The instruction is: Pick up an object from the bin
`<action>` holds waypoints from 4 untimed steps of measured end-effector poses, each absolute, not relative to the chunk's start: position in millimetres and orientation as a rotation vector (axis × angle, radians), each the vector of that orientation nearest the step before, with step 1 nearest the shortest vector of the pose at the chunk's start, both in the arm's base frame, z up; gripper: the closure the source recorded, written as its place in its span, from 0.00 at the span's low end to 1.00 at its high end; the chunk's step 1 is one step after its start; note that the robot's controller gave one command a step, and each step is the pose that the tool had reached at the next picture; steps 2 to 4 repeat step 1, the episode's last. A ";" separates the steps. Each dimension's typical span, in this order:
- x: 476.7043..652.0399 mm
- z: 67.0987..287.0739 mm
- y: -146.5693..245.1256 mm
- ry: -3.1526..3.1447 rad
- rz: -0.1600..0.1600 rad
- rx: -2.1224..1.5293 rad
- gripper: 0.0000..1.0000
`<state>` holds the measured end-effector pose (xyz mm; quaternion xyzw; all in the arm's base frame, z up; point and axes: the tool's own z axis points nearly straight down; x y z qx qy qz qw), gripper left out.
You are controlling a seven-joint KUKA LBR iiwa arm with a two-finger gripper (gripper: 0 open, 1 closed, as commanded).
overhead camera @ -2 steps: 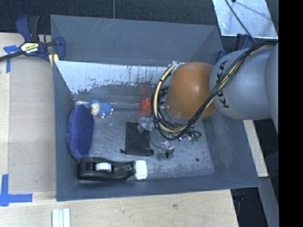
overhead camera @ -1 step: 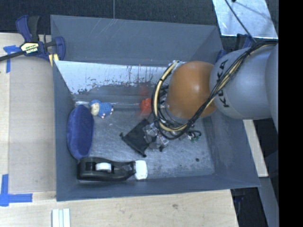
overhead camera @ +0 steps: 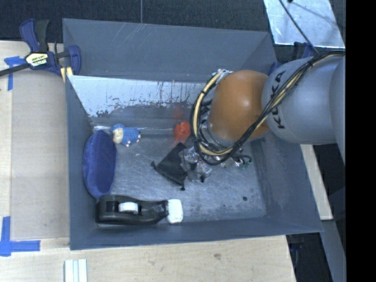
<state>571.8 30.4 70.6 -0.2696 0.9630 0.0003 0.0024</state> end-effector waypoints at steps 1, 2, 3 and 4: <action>548.1 210.6 22.9 2.987 -0.005 -0.937 1.00; 548.1 210.6 22.9 2.987 -0.005 -0.937 1.00; 548.1 210.6 22.9 2.987 -0.005 -0.937 1.00; 548.1 210.6 22.9 2.987 -0.005 -0.937 1.00</action>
Offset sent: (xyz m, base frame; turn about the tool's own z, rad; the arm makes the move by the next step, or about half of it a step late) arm -0.0260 -0.0071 0.1347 -0.0651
